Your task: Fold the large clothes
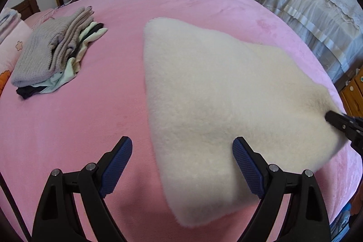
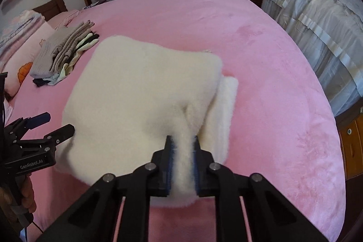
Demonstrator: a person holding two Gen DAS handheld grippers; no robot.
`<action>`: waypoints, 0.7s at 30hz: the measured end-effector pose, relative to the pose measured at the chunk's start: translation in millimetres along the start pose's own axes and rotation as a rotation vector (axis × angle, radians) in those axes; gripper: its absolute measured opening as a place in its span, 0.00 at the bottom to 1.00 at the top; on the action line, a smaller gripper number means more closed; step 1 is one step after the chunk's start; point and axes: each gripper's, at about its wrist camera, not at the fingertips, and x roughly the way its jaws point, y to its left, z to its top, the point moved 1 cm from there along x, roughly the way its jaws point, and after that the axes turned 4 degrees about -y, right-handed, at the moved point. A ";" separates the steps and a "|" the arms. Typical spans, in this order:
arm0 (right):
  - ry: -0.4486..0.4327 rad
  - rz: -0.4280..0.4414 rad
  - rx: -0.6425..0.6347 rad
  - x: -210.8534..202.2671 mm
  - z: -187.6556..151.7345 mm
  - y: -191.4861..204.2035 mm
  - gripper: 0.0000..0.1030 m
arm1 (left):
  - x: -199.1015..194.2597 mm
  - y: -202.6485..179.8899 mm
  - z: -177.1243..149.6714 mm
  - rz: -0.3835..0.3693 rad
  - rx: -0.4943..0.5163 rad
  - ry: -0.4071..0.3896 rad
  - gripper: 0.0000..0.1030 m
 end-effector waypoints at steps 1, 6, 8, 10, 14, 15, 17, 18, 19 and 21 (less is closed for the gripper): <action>-0.001 -0.002 0.033 -0.5 -9.8 -9.1 0.08 | 1.0 -4.6 -3.7 -0.004 0.008 -0.003 0.87; 0.078 -0.039 0.118 51.1 -60.7 -27.7 0.08 | 38.7 -20.0 -33.1 -0.049 -0.001 0.098 0.89; 0.053 -0.047 0.135 52.3 -63.9 -27.0 0.09 | 41.8 -15.4 -37.2 -0.077 -0.053 0.097 0.89; 0.050 -0.049 0.128 43.0 -57.8 -24.2 0.10 | 36.3 -11.0 -33.5 -0.089 -0.066 0.098 0.89; 0.009 -0.024 0.122 10.0 -32.7 -29.1 0.33 | 16.0 -11.3 -19.8 -0.080 0.005 0.093 0.89; -0.008 -0.018 0.125 5.0 -23.7 -29.5 0.39 | 7.7 -11.6 -14.0 -0.080 0.022 0.076 0.89; -0.033 0.017 0.141 0.1 -1.3 -34.9 0.43 | -5.1 -11.2 -1.6 -0.082 0.041 0.037 0.89; -0.033 0.031 0.152 2.1 8.0 -37.1 0.45 | -9.3 -10.2 6.4 -0.079 0.044 0.017 0.89; -0.030 0.040 0.168 8.0 19.6 -40.2 0.45 | -10.7 -8.6 17.8 -0.073 0.047 -0.005 0.89; -0.022 0.045 0.182 26.0 38.4 -43.1 0.48 | -3.2 -4.4 37.2 -0.049 0.047 -0.025 0.89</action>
